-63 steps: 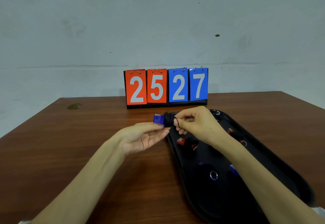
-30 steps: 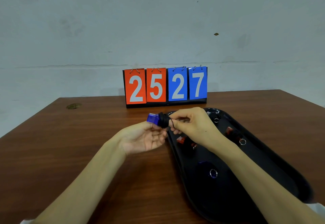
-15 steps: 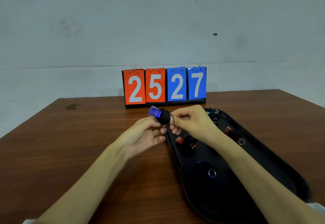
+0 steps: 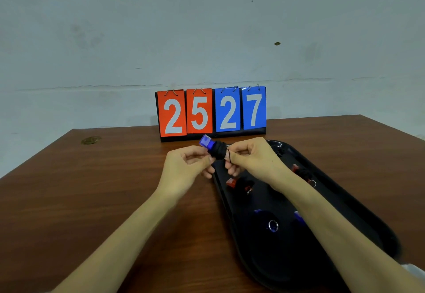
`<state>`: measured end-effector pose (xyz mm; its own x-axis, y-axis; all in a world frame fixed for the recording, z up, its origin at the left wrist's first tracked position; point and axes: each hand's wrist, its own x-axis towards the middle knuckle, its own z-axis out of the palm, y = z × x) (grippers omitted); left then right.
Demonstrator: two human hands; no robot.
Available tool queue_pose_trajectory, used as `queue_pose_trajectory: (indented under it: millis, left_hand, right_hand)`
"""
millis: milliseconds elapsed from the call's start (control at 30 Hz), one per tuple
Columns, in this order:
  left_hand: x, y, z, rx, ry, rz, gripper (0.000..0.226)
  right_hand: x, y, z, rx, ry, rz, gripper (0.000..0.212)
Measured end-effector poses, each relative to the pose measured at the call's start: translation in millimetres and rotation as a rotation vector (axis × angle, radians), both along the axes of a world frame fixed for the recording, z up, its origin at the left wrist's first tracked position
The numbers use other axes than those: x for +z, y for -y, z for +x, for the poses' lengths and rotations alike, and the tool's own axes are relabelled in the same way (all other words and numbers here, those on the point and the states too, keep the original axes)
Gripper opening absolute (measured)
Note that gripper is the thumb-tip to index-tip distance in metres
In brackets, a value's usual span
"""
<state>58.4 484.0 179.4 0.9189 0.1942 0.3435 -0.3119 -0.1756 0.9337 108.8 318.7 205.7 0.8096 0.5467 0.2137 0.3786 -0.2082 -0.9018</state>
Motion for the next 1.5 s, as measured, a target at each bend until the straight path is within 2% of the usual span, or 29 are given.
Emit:
queue_pose_trajectory:
  millis: [200, 333, 533, 633, 767, 833, 900, 967, 1033, 1100, 1200, 1300, 1433, 1500]
  left_hand:
    - [1, 1, 5, -0.069, -0.175, -0.269, 0.011]
    - [3, 2, 5, -0.132, -0.249, -0.263, 0.013]
    - [0, 7, 0, -0.183, -0.257, -0.289, 0.009]
    - [4, 19, -6, -0.202, -0.126, -0.142, 0.033]
    - [12, 37, -18, -0.177, 0.003, 0.015, 0.021]
    - [17, 50, -21, -0.186, -0.016, 0.058, 0.018]
    - [24, 67, -19, -0.207, -0.046, 0.115, 0.017]
    - [31, 90, -14, -0.229, -0.064, 0.214, 0.016]
    - [37, 114, -7, -0.249, -0.09, 0.321, 0.015]
    - [41, 138, -1, -0.282, -0.122, 0.393, 0.017]
    - [40, 163, 2, -0.363, -0.152, 0.526, 0.028]
    - [30, 170, -5, -0.368, -0.181, 0.861, 0.055]
    - [9, 161, -32, -0.194, 0.017, 1.464, 0.075]
    - [0, 161, -41, -0.15, 0.053, 1.552, 0.074]
  right_hand:
    - [-5, -5, 1, -0.099, 0.077, -0.024, 0.01]
    - [-6, -4, 4, -0.263, 0.125, -0.019, 0.009]
    - [-1, 0, 1, -0.249, 0.121, -0.174, 0.013]
    - [1, 11, -12, -0.309, 0.22, -0.229, 0.013]
    - [5, 39, -37, -0.278, 0.262, -0.272, 0.018]
    - [8, 59, -43, -0.29, 0.248, -0.325, 0.023]
    - [10, 80, -48, -0.396, 0.287, -0.341, 0.021]
    - [13, 101, -55, -0.461, 0.312, -0.257, 0.023]
    - [15, 121, -64, -0.41, 0.272, -0.187, 0.041]
    - [10, 138, -72, -0.423, 0.317, -0.243, 0.053]
    - [-6, 160, -71, -0.569, 0.455, -0.334, 0.046]
    - [-23, 176, -67, -0.621, 0.37, -0.414, 0.045]
    - [-42, 177, -69, -0.683, 0.305, -0.553, 0.05]
    - [-50, 173, -70, -0.703, 0.361, -0.611, 0.047]
